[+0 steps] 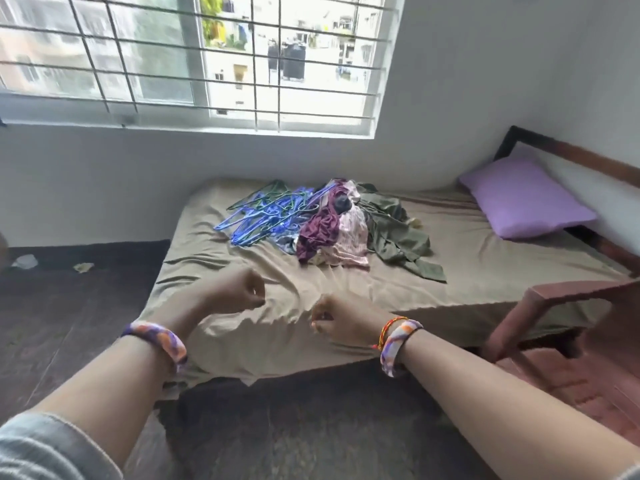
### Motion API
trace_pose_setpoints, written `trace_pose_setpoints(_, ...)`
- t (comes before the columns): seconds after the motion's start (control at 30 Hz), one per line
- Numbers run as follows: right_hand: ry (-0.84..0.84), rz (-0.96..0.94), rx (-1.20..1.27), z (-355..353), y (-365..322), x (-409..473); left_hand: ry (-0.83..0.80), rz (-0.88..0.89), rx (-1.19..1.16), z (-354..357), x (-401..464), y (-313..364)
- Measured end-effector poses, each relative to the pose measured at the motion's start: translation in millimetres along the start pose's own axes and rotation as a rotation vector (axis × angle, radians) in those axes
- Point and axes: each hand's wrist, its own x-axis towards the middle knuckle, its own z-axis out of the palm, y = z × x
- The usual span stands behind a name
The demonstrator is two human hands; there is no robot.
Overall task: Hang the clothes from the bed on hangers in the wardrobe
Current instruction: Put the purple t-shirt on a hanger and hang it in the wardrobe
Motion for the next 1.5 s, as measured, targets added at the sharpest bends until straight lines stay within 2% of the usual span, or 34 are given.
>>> trace_pose_setpoints(0.3, -0.085, 0.106, 0.139, -17, 75, 186, -0.137, 0.055, 0.003, -18, 203, -66)
trace_pose_setpoints(0.43, -0.144, 0.145, 0.174, -8, 134, 248, -0.030, 0.026, 0.000, 7, 290, -83)
trace_pose_setpoints(0.5, -0.167, 0.152, 0.204, -1, 170, 280, -0.048, -0.011, 0.019, 25, 333, -89)
trace_pose_setpoints(0.67, -0.203, 0.182, 0.273, 18, 259, 350, -0.277, -0.123, 0.064, 77, 435, -97)
trace_pose_setpoints(0.77, -0.290, 0.184, 0.319, 27, 301, 377, -0.409, -0.134, 0.132, 106, 501, -97)
trace_pose_setpoints(0.83, -0.352, 0.178, 0.340, 30, 325, 389, -0.462, -0.142, 0.154, 124, 539, -92)
trace_pose_setpoints(0.97, -0.374, 0.225, 0.376, 36, 362, 403, -0.515, -0.249, 0.141, 155, 594, -94)
trace_pose_setpoints(1.07, -0.386, 0.267, 0.422, 41, 381, 410, -0.479, -0.331, 0.022, 164, 615, -105)
trace_pose_setpoints(1.13, -0.390, 0.291, 0.477, 40, 391, 416, -0.336, -0.405, -0.153, 162, 620, -111)
trace_pose_setpoints(1.2, -0.374, 0.350, 0.585, 38, 396, 425, -0.115, -0.520, -0.449, 152, 618, -108)
trace_pose_setpoints(1.23, -0.324, 0.426, 0.680, 35, 397, 430, -0.057, -0.534, -0.660, 142, 614, -100)
trace_pose_setpoints(1.27, -0.251, 0.554, 0.830, 31, 396, 437, -0.076, -0.504, -0.872, 128, 608, -90)
trace_pose_setpoints(1.33, -0.162, 0.853, 1.260, 17, 390, 450, -0.302, -0.316, -1.216, 100, 595, -67)
trace_pose_setpoints(1.37, -0.137, 0.952, 1.484, 11, 388, 458, -0.488, -0.207, -1.279, 86, 589, -56)
trace_pose_setpoints(1.43, -0.056, 1.005, 1.828, -1, 383, 471, -0.895, 0.021, -1.211, 73, 578, -40)
trace_pose_setpoints(1.5, 0.028, 0.895, 1.894, -10, 371, 478, -1.254, 0.195, -1.014, 72, 564, -30)
